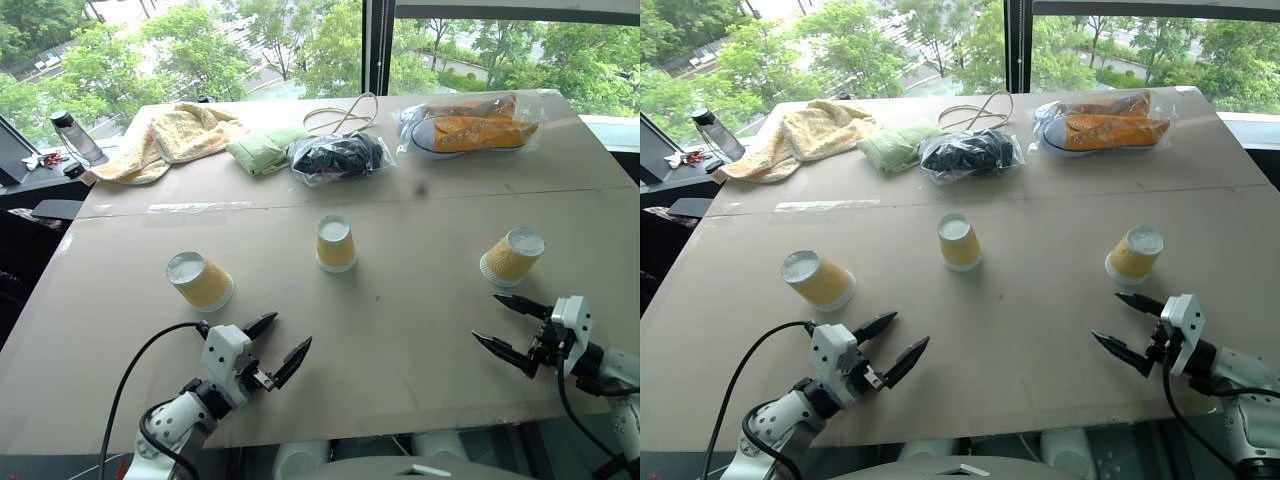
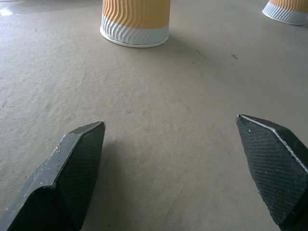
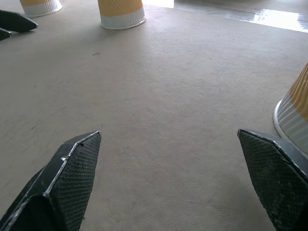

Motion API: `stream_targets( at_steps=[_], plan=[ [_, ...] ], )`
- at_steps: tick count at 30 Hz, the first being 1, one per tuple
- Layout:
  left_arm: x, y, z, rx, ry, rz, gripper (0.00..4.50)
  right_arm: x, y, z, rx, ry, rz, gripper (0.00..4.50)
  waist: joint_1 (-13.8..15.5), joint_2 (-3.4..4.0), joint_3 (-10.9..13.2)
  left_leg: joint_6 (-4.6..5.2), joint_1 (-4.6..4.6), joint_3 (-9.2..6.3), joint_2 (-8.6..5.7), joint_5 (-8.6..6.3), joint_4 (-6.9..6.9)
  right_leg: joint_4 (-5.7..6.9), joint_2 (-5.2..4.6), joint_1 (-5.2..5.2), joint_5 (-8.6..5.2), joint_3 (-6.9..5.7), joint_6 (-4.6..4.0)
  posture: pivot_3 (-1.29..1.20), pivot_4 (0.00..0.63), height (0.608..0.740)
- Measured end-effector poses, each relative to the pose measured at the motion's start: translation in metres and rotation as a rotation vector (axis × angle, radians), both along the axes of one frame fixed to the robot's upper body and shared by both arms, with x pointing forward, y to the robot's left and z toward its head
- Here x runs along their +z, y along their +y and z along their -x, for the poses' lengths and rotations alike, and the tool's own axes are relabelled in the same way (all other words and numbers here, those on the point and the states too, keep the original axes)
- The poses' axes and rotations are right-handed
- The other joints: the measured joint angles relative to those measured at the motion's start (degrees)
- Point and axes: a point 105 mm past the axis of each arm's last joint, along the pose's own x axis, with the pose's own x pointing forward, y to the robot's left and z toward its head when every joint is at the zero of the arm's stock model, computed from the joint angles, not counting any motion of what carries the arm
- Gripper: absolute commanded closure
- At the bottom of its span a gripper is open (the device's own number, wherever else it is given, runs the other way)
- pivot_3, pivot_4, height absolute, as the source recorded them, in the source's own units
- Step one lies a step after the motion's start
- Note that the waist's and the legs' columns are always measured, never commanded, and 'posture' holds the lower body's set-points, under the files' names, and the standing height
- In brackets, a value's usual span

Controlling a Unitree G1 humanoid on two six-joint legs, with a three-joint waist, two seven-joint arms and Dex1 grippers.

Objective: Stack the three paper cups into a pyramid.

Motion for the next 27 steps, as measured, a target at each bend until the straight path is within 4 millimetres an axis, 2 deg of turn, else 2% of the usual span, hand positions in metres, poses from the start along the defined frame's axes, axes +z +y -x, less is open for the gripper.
stream_targets(
  at_steps=[6, 9, 11, 15, 18, 21, 27],
  plan=[
    [0.001, 0.000, 0.000, 0.011, -0.007, 0.024, 0.03, 0.001, 0.006, 0.000, 0.036, -0.009, -0.011, 0.00, 0.0, -0.08, 0.0, 0.00, 0.00, 0.00, 0.00, 0.00, 0.01, 0.00, 0.00, 0.00, 0.01, -0.01, 0.02, 0.00, 0.150, 0.740],
    [0.003, 0.000, -0.001, 0.111, -0.049, 0.071, 0.03, 0.005, 0.019, -0.001, 0.087, -0.027, -0.044, 0.00, -0.1, -0.26, 0.2, 0.00, -0.04, -0.02, 0.02, 0.00, 0.02, 0.00, -0.02, -0.01, 0.02, 0.02, 0.04, 0.00, 0.150, 0.740],
    [0.011, 0.002, -0.001, 0.229, -0.102, 0.100, 0.03, 0.017, 0.033, 0.001, 0.159, -0.063, -0.094, 0.00, -0.1, -0.49, 0.3, 0.00, -0.10, -0.13, 0.03, 0.00, 0.04, -0.01, -0.04, -0.02, 0.03, 0.05, 0.04, 0.00, 0.150, 0.740],
    [0.035, 0.016, 0.006, 0.438, -0.203, 0.155, 0.03, 0.044, 0.051, 0.006, 0.280, -0.112, -0.197, 0.00, 0.0, -0.79, 0.5, 0.00, -0.16, -0.19, 0.04, 0.00, 0.05, -0.06, -0.11, -0.01, 0.03, 0.00, 0.04, 0.00, 0.150, 0.740],
    [0.041, 0.028, 0.014, 0.588, -0.244, 0.127, 0.03, 0.061, 0.061, 0.007, 0.353, -0.141, -0.241, 0.00, 0.0, -0.91, 0.6, 0.00, -0.17, -0.18, 0.01, 0.00, 0.05, -0.14, -0.11, 0.01, 0.03, 0.00, 0.04, 0.00, 0.150, 0.740],
    [0.045, 0.051, 0.019, 0.763, -0.293, 0.051, 0.03, 0.070, 0.069, 0.008, 0.403, -0.148, -0.255, 0.00, 0.2, -1.07, 0.6, 0.00, -0.20, -0.23, -0.03, 0.00, 0.08, -0.17, -0.05, 0.02, 0.03, -0.06, 0.05, 0.00, 0.150, 0.740],
    [0.060, 0.072, 0.018, 0.906, -0.377, 0.010, 0.03, 0.083, 0.082, 0.008, 0.471, -0.170, -0.263, 0.00, 0.4, -1.13, 0.7, 0.00, -0.23, -0.25, -0.05, 0.00, 0.09, -0.21, -0.03, 0.02, 0.04, -0.22, 0.06, 0.00, 0.150, 0.740]
  ],
)
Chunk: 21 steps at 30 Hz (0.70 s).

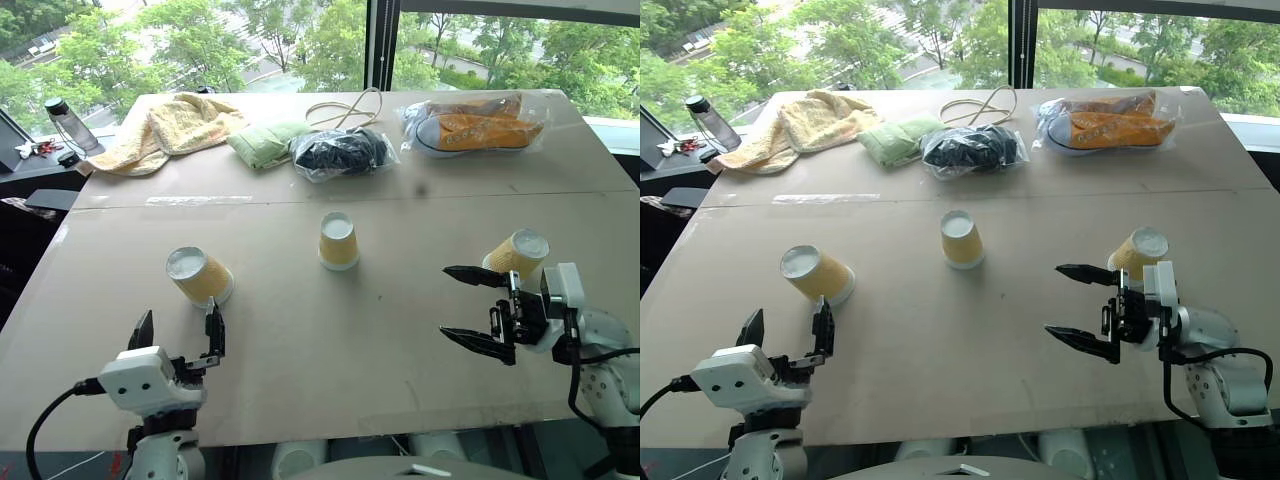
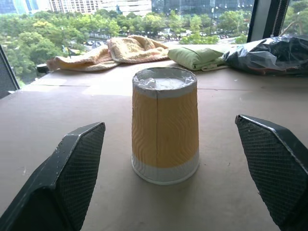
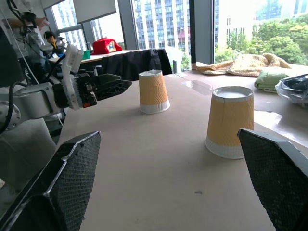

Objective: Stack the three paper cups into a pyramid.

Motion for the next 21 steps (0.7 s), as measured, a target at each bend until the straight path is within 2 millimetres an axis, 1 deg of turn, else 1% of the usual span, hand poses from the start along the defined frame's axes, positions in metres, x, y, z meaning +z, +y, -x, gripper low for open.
stream_targets(
  at_steps=[5, 11, 17, 21],
  plan=[
    [0.011, 0.011, -0.020, -0.010, -0.038, -0.043, 0.03, 0.006, 0.003, -0.001, 0.015, -0.007, -0.009, 0.00, 0.2, 0.01, 0.0, 0.00, 0.01, -0.02, -0.01, 0.00, 0.01, 0.02, 0.02, 0.00, 0.01, -0.15, 0.00, 0.00, 0.150, 0.740],
    [0.008, 0.027, -0.041, -0.006, -0.026, -0.055, 0.03, 0.008, 0.004, -0.002, 0.005, -0.008, -0.011, 0.00, 0.1, 0.01, 0.0, 0.00, 0.06, -0.01, 0.03, 0.00, 0.02, 0.15, 0.01, 0.00, 0.01, -0.15, 0.01, 0.00, 0.150, 0.740],
    [0.011, 0.026, -0.054, -0.052, -0.032, -0.068, 0.03, 0.011, 0.005, -0.003, -0.009, -0.016, -0.014, 0.00, 0.1, 0.03, 0.0, -0.01, 0.14, 0.01, 0.03, 0.01, 0.05, 0.35, -0.01, 0.01, 0.01, -0.12, 0.01, 0.00, 0.150, 0.740],
    [0.011, 0.024, -0.059, -0.083, -0.034, -0.064, 0.03, 0.012, 0.006, -0.003, -0.016, -0.018, -0.015, 0.00, 0.1, 0.04, 0.0, -0.01, 0.17, 0.01, 0.04, 0.01, 0.06, 0.44, -0.02, 0.01, 0.01, -0.11, 0.00, 0.00, 0.150, 0.740]
  ],
)
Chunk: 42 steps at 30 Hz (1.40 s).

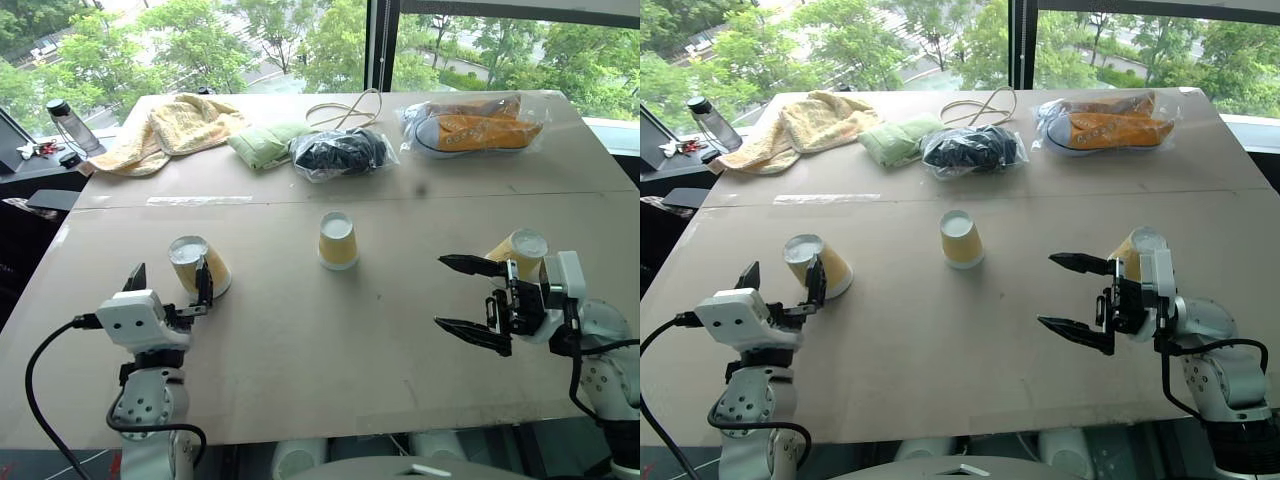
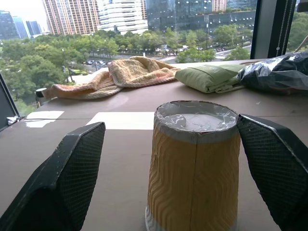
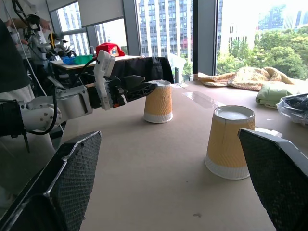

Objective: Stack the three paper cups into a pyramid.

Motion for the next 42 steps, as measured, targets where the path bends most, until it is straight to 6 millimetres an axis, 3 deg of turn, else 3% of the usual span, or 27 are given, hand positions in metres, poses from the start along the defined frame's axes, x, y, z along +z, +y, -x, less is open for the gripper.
stream_targets(
  at_steps=[8, 27, 37, 42],
  plan=[
    [0.001, 0.001, -0.007, -0.019, -0.008, 0.007, 0.03, 0.000, 0.000, -0.001, -0.010, 0.006, 0.001, 0.00, 0.0, 0.02, 0.0, 0.00, 0.02, 0.00, 0.00, 0.00, 0.01, 0.05, 0.00, 0.00, 0.00, 0.01, 0.00, 0.00, 0.150, 0.740],
    [-0.001, -0.001, -0.002, 0.001, -0.041, 0.010, 0.03, 0.001, 0.001, -0.002, -0.012, 0.006, 0.001, 0.00, -0.1, 0.01, 0.0, 0.00, -0.01, 0.01, 0.01, 0.00, 0.02, 0.03, -0.01, -0.01, 0.00, 0.01, 0.00, 0.00, 0.150, 0.740],
    [0.009, -0.007, -0.002, -0.056, -0.111, 0.027, 0.03, 0.002, 0.001, -0.003, -0.021, 0.005, 0.000, 0.00, -0.1, 0.01, 0.0, 0.00, -0.02, 0.01, 0.01, 0.00, 0.03, 0.02, -0.02, -0.01, 0.00, 0.02, 0.00, 0.00, 0.150, 0.740],
    [-0.002, -0.004, -0.004, -0.039, -0.068, 0.051, 0.03, 0.002, 0.001, -0.003, -0.022, 0.004, 0.001, 0.00, -0.1, 0.00, 0.0, 0.00, -0.01, 0.00, 0.00, 0.00, 0.03, 0.03, 0.00, -0.01, 0.00, -0.01, 0.00, 0.00, 0.150, 0.740]
  ],
)
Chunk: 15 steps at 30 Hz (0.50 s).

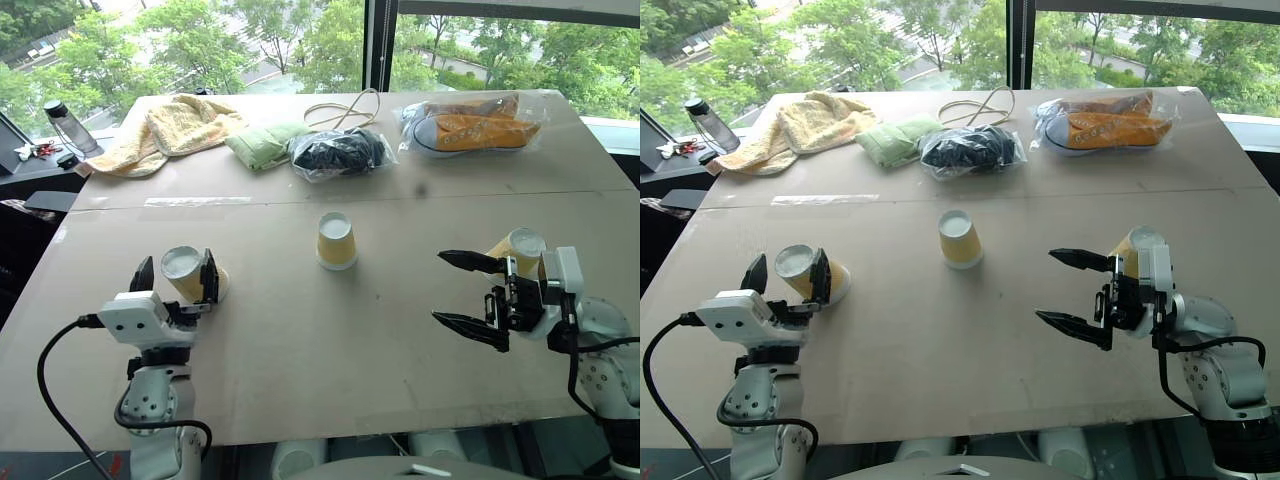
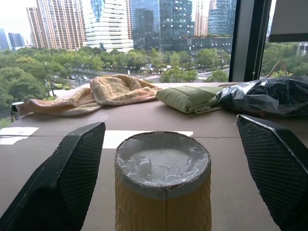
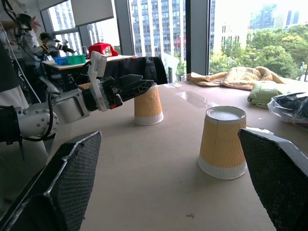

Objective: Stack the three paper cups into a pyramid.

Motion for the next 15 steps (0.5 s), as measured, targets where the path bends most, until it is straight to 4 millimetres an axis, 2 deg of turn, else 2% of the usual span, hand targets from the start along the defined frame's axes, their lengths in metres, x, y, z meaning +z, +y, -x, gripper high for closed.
stream_targets(
  at_steps=[15],
  plan=[
    [-0.006, 0.005, -0.017, 0.003, 0.045, 0.020, 0.03, 0.011, 0.004, -0.006, 0.008, -0.036, 0.002, 0.00, 0.0, 0.00, 0.0, 0.00, -0.02, -0.01, 0.00, 0.00, 0.05, 0.02, -0.01, 0.00, 0.00, -0.02, 0.00, 0.00, 0.150, 0.740]
  ],
)
